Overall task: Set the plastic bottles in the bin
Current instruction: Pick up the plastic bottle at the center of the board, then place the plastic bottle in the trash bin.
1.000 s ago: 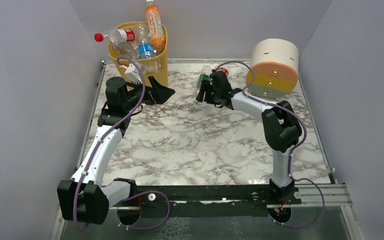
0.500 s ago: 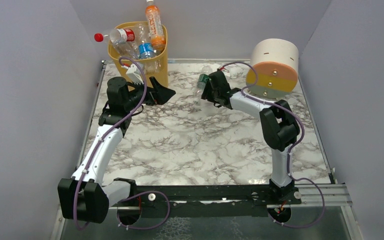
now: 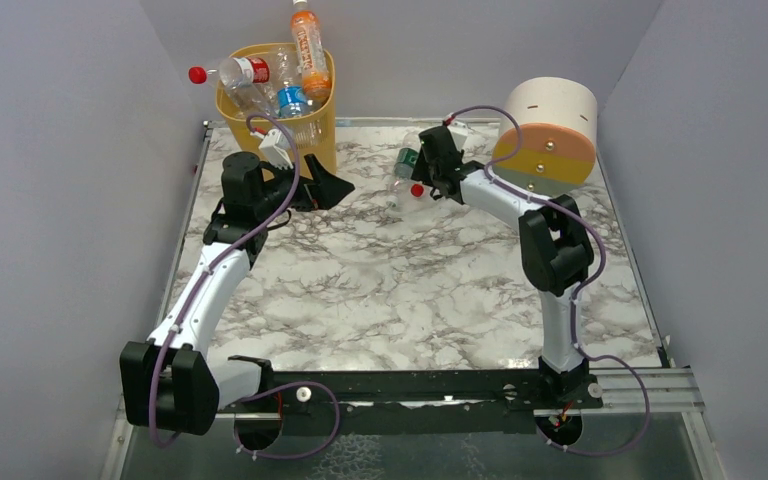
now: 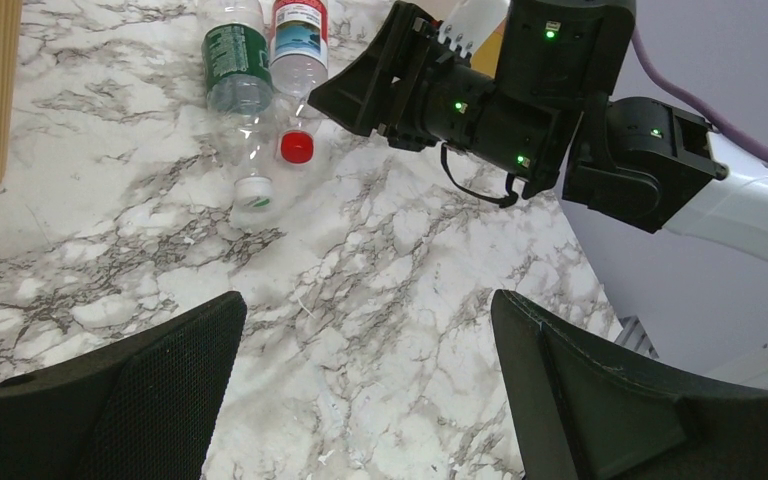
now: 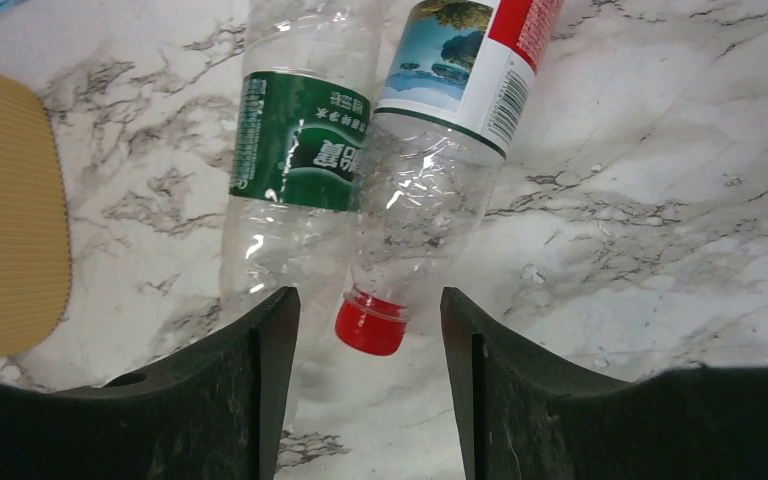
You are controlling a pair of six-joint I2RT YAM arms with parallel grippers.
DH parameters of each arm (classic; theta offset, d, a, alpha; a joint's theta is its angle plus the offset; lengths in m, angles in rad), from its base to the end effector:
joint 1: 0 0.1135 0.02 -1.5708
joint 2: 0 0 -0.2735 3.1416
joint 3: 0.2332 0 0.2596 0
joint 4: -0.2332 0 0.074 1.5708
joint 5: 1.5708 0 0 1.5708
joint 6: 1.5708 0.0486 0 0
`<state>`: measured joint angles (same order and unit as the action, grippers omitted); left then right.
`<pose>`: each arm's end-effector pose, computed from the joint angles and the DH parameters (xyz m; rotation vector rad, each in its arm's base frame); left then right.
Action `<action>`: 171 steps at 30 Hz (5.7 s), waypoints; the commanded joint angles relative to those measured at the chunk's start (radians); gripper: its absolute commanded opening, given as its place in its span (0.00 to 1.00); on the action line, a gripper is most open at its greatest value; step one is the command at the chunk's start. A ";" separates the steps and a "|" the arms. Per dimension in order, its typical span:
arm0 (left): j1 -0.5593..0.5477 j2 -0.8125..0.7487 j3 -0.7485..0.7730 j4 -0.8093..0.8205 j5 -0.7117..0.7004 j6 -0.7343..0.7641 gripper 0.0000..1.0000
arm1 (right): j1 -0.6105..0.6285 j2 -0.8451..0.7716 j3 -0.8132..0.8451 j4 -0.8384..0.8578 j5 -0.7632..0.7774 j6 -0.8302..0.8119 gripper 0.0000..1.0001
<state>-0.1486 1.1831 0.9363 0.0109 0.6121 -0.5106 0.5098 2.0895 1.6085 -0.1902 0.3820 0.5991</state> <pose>0.2795 -0.0701 0.3366 0.1186 1.8776 -1.0115 0.4457 0.2284 0.2133 0.3011 2.1720 0.1960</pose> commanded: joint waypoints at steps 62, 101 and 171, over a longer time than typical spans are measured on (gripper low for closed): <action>-0.048 0.024 -0.004 0.036 0.023 -0.004 0.99 | 0.012 -0.343 -0.414 0.070 -0.132 -0.142 0.19; -0.065 -0.023 -0.156 0.400 0.038 -0.358 0.99 | 0.205 -0.712 -0.518 0.137 -0.674 -0.242 0.23; 0.211 0.414 0.879 0.011 -0.315 0.172 0.52 | 0.308 -0.921 -0.536 0.002 -0.444 -0.206 1.00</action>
<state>0.0586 1.5826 1.7615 -0.0017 0.3912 -0.4625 0.8124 1.1732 1.0916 -0.1825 -0.0738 0.3912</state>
